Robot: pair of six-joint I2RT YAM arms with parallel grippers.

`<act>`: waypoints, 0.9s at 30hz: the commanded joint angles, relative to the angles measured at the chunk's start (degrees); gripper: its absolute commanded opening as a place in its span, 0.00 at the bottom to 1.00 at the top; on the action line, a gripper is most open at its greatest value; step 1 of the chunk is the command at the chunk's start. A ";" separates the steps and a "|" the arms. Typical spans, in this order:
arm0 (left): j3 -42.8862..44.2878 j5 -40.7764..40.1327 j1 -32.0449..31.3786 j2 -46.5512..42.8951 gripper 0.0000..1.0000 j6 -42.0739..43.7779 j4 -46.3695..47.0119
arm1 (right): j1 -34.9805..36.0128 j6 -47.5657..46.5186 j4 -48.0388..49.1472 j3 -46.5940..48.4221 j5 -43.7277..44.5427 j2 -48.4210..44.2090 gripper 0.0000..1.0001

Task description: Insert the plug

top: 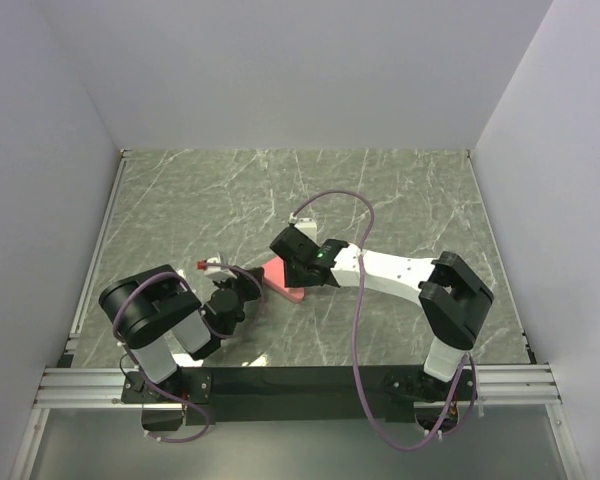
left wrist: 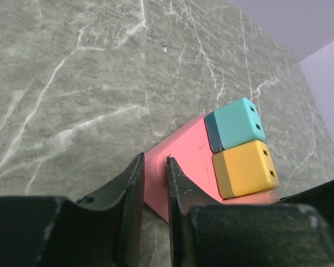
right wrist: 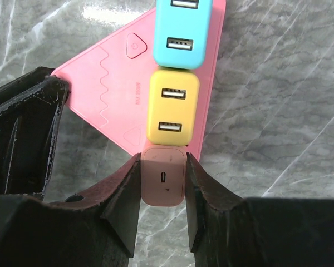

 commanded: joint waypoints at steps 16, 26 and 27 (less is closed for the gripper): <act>15.44 8.82 -1.61 4.04 0.00 7.13 -8.52 | -7.82 -13.12 12.47 -9.90 -2.55 -6.86 0.50; 15.36 5.40 -1.34 -3.76 0.55 9.06 -15.80 | -8.61 -15.76 14.67 -14.21 -2.29 -15.29 0.88; 15.10 4.26 -1.26 -5.08 0.71 9.15 -18.08 | -8.61 -15.58 14.76 -14.91 -1.59 -17.74 0.90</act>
